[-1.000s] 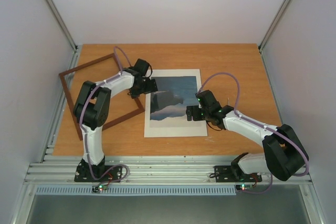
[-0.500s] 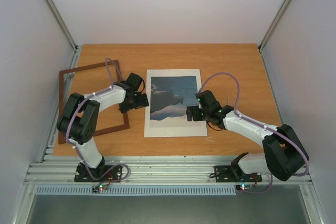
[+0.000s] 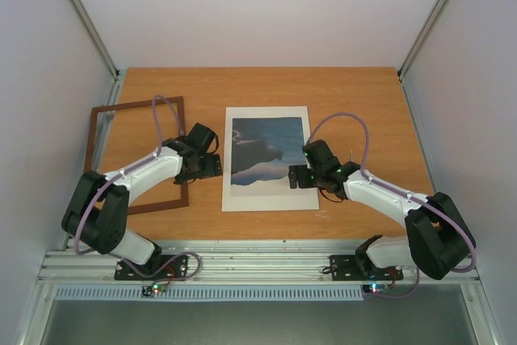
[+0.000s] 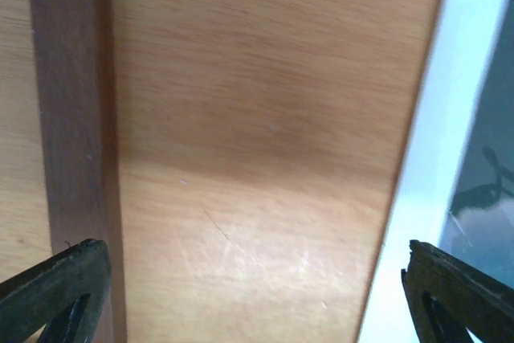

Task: Take the photo out of the frame
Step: Move the photo frame item to the center of the board.

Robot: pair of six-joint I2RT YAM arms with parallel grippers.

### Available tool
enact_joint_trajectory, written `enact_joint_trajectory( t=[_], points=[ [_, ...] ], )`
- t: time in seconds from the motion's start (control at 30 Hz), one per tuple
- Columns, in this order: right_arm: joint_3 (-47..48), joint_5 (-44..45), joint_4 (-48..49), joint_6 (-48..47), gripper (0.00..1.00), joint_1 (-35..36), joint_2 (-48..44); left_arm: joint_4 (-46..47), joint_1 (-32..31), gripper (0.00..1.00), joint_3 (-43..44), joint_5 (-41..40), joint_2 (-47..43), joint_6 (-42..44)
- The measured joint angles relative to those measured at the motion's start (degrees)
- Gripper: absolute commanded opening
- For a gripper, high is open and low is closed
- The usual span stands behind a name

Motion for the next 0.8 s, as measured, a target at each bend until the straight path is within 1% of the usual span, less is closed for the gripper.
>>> enact_joint_trajectory(
  t=[0.1, 0.27, 0.33, 0.5, 0.63, 0.8],
  points=[
    [0.2, 0.5, -1.5, 0.6, 0.98, 0.0, -0.3, -0.9, -3.5, 0.99, 0.0, -1.7, -2.1, 0.3],
    [3.2, 0.4, -7.4, 3.9, 0.99, 0.0, -2.1, -2.4, -10.4, 0.99, 0.0, -4.9, -4.3, 1.4],
    [4.7, 0.4, -9.4, 5.6, 0.98, 0.0, -2.6, -2.6, -13.2, 0.99, 0.0, -5.7, -5.1, 1.9],
    [4.7, 0.5, -14.7, 9.4, 0.98, 0.0, -4.8, -1.9, -19.0, 0.99, -0.1, -6.5, -6.2, 2.9],
    [4.1, -1.5, -17.8, 10.9, 0.98, 0.0, -5.9, 0.0, -22.4, 0.99, -0.7, -5.7, -5.8, 3.2],
    [2.0, -3.8, -19.9, 13.4, 0.98, 0.0, -6.4, 3.7, -23.5, 0.99, -2.9, -2.6, -4.6, 3.2]
  ],
)
